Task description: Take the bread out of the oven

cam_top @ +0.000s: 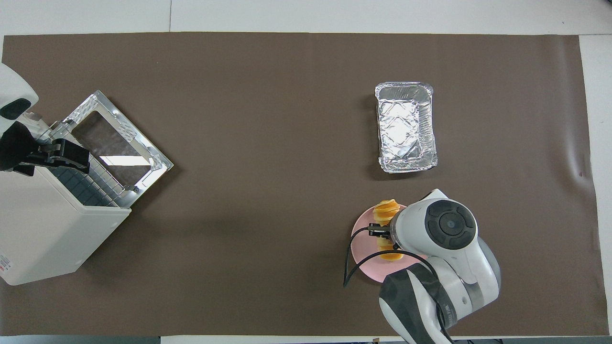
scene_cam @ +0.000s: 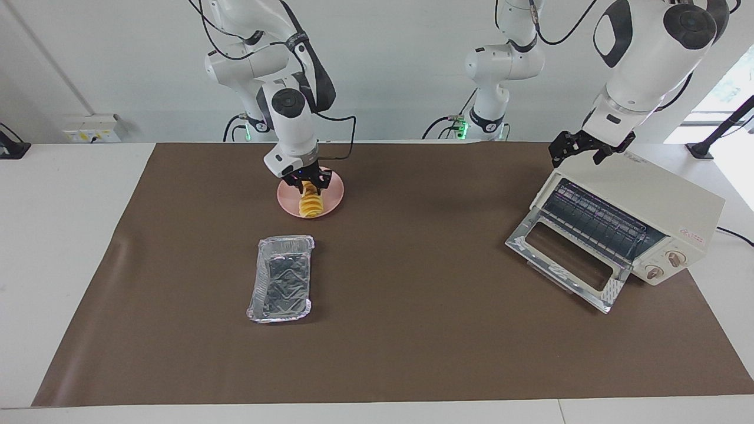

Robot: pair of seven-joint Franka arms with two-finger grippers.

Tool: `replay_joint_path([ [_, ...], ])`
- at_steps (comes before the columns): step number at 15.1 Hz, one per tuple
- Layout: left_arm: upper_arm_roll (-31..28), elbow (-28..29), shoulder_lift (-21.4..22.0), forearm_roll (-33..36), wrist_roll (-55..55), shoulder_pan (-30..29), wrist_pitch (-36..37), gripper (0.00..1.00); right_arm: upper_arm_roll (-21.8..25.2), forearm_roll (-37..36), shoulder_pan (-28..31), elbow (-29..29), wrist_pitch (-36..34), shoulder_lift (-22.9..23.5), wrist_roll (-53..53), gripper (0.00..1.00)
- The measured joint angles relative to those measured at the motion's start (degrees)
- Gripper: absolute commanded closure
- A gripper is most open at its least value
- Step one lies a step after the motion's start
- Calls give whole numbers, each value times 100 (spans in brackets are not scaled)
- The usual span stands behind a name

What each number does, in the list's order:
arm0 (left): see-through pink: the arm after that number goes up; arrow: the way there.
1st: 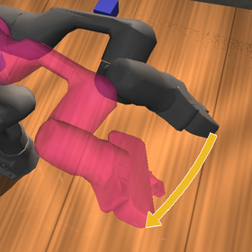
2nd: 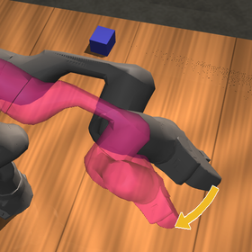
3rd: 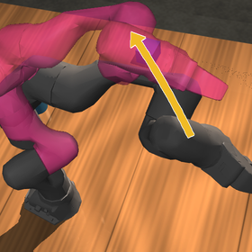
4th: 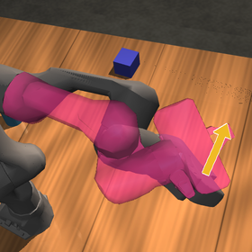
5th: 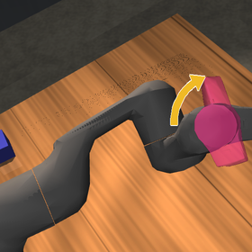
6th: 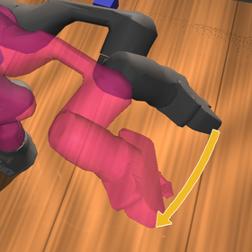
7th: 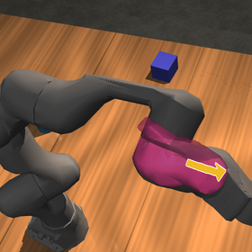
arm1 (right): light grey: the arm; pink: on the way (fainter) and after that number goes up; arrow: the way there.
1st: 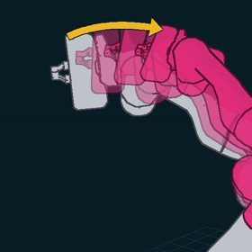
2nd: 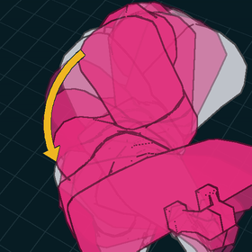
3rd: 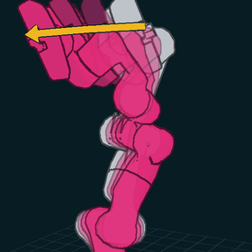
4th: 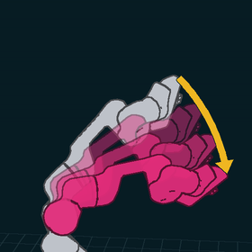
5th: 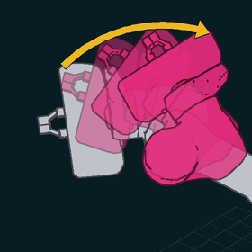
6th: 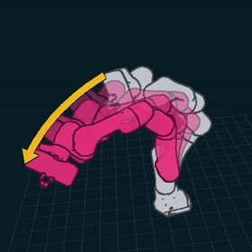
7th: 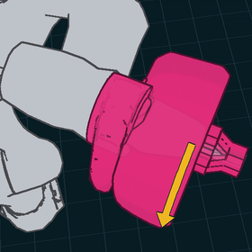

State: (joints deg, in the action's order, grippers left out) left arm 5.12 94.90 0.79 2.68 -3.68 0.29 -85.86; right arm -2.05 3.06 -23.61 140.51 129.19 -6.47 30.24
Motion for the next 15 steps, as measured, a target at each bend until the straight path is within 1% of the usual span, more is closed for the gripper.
replay_joint_path([
  [2, 0, 0, 0, 0, 0, 0, 0, 0, -2, 1, -25, -240, -296, 7, 12, 0],
  [3, 0, 0, 0, 0, 0, 0, 0, 0, -1, 2, -25, -512, -584, 21, 30, 0],
  [5, 0, 0, 0, 0, 0, 0, 0, 0, 32, 3, 46, -1202, -1161, 68, 39, 0],
  [7, 0, 0, 0, 0, 0, 0, 0, 0, 53, 0, 349, -1911, -1531, 118, -68, 0],
  [9, 0, 0, 0, 0, 0, 0, 0, 0, 91, 0, 809, -2442, -1661, 139, -621, 0],
  [12, 0, 0, 0, 0, 0, 0, 0, 0, 141, 2, 1524, -2920, -1753, 166, -1830, 0],
  [14, 0, 0, 0, 0, 0, 0, 0, 0, 160, 3, 1818, -3151, -2202, 169, -2436, 0],
  [15, 0, 0, 0, 0, 0, 0, 0, 0, 165, -5, 1913, -3310, -2591, 168, -2674, 0],
])
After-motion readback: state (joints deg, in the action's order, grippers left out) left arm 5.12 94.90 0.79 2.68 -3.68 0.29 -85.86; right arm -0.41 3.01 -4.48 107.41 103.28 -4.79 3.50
